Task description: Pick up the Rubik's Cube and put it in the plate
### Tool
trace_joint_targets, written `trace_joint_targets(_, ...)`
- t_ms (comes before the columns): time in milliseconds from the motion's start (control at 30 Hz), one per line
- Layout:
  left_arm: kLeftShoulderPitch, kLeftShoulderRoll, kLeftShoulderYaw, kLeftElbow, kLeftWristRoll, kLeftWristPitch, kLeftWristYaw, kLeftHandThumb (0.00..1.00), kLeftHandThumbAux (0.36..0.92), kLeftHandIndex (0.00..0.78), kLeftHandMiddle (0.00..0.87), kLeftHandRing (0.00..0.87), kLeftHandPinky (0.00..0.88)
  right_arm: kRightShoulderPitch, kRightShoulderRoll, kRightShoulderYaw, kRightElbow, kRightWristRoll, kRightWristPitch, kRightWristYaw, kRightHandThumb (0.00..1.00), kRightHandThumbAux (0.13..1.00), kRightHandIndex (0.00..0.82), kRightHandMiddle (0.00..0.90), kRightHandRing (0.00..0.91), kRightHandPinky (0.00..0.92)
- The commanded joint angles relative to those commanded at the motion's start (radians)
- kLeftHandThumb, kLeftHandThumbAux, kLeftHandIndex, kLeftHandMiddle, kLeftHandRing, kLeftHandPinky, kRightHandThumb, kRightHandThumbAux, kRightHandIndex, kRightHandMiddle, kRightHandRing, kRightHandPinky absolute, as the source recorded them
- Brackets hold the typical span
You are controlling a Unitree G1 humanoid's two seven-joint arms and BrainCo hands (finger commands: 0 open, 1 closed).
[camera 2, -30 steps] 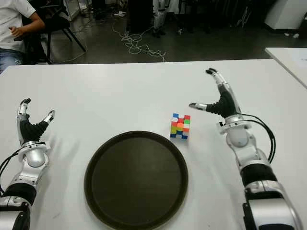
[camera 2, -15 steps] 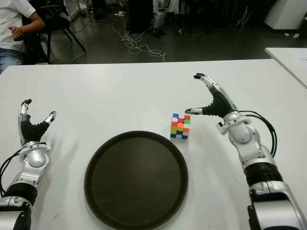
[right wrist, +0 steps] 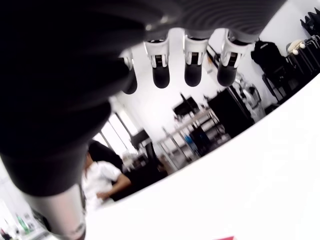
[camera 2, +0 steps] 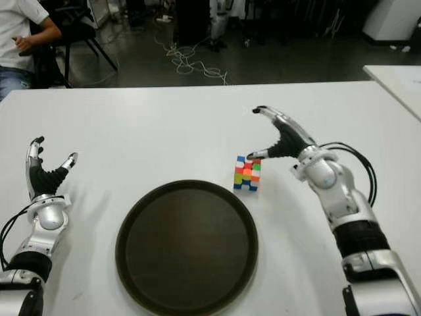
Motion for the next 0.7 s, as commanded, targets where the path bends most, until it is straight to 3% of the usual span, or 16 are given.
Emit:
trace_joint_targets(167, -0.003, 0.0, -0.004, 0.003, 0.006, 0.003, 0.007, 0.0, 0.68, 0.033, 0.05, 0.04, 0.043, -0.034, 0.021, 0.041, -0.048, -0.047, 0.093, 0.032, 0.0, 0.855, 0.076, 0.002, 0.009, 0.057)
trace_joint_targets(300, -0.003, -0.002, -0.008, 0.002, 0.011, 0.001, 0.01, 0.0, 0.69, 0.033, 0.041, 0.029, 0.041, -0.047, 0.016, 0.058, -0.055, -0.061, 0.11, 0.051, 0.0, 0.884, 0.053, 0.017, 0.03, 0.062)
trace_joint_targets(567, -0.001, -0.006, -0.008, 0.002, 0.005, -0.01, 0.005, 0.0, 0.69, 0.04, 0.09, 0.082, 0.081, -0.086, -0.002, 0.11, -0.064, -0.113, 0.145, 0.114, 0.0, 0.838, 0.033, 0.043, 0.051, 0.048)
trace_joint_targets(700, 0.0, -0.008, -0.005, 0.003, 0.0, -0.011, 0.006, 0.0, 0.682, 0.037, 0.086, 0.077, 0.06, -0.099, -0.002, 0.131, -0.064, -0.137, 0.162, 0.133, 0.0, 0.838, 0.024, 0.053, 0.052, 0.038)
